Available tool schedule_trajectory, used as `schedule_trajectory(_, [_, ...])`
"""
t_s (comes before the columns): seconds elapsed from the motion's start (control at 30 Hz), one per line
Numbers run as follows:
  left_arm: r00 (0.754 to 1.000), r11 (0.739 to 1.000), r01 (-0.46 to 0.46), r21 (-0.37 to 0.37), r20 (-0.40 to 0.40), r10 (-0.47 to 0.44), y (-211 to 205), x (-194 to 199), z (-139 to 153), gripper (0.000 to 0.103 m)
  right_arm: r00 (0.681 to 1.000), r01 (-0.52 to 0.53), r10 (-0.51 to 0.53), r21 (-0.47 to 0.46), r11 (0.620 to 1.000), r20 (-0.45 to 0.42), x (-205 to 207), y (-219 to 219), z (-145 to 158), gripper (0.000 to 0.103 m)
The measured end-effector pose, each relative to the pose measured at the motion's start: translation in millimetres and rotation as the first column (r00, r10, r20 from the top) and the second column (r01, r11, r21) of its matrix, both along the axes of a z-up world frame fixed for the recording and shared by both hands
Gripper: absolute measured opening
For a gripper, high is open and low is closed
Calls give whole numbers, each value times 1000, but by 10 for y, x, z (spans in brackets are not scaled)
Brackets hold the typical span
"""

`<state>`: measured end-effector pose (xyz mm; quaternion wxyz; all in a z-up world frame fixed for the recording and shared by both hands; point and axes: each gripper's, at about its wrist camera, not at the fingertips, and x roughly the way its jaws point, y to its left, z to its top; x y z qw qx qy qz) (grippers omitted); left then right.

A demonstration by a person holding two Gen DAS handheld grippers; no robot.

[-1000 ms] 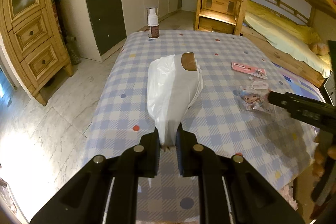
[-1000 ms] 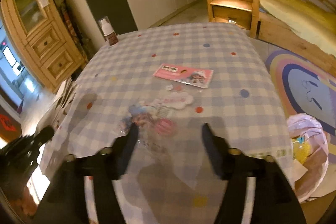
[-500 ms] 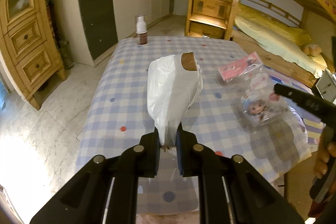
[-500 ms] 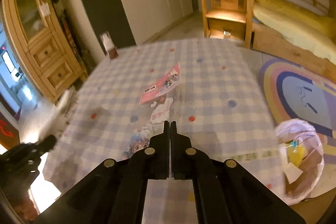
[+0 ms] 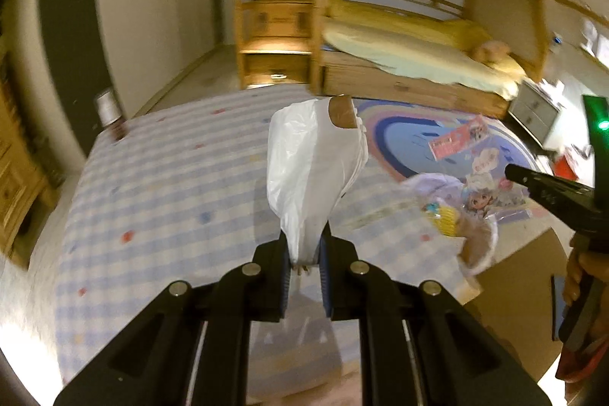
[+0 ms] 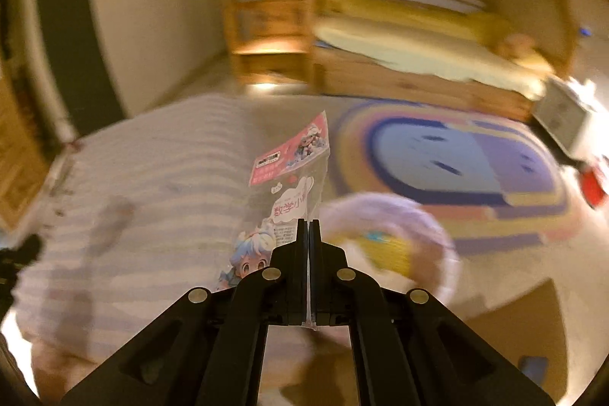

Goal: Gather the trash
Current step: 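Carry paper and sticker packet to the pink bag and open both grippers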

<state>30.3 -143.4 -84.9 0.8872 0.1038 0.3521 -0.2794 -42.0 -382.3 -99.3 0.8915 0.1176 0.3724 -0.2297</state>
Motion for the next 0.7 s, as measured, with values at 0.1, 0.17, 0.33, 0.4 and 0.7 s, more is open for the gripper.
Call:
schedule_trajectory(0.1, [999,999,54,5,0,-54,-330,-63,-22,11,998,56,-56,38,998,-14,-78,-335,-173,4])
schedule_trajectory(0.17, [996,996,86,9,3,-86,-519,-85,-35,11,997,74,-73,67,995,-11,-104,-508,-259,9])
schedule_trajectory(0.33, [987,986,162,23,-11,-162,-917,-176,-123,12,996,81,-86,123,989,34,-259,-791,-305,28])
schedule_trajectory(0.4, [981,981,194,29,-23,-193,-1087,-211,-170,12,994,80,-89,137,987,60,-361,-863,-300,33])
schedule_trajectory(0.7, [943,945,326,26,-79,-323,-1818,-302,-397,13,977,110,-137,164,980,164,-730,-1046,-41,43])
